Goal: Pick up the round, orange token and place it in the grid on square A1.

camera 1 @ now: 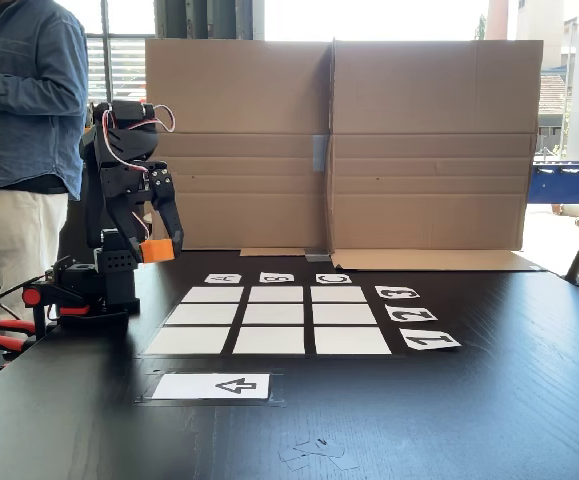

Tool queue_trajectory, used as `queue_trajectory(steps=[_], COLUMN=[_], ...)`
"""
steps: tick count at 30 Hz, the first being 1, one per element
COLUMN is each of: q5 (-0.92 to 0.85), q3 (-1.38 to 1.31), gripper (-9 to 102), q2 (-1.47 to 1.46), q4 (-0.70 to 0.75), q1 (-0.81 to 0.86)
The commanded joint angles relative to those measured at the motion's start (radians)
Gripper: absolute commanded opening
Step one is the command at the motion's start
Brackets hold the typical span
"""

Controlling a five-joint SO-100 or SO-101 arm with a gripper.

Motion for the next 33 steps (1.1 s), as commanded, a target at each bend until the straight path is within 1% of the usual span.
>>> queue_trajectory(steps=[1,11,20,27,33], q5=[-0.009,-0.028,-0.048,-0.057,-0.057], q3=[0.057,0.383,0.643,0.758,0.796], gripper=[11,11,11,11,11], q2=[0.112,0.396,0.578,0.558,0.437], q4=[0.003,0.003,-0.005,-0.023,-0.087], q1=[-0.009,-0.067,-0.115,-0.155,-0.167])
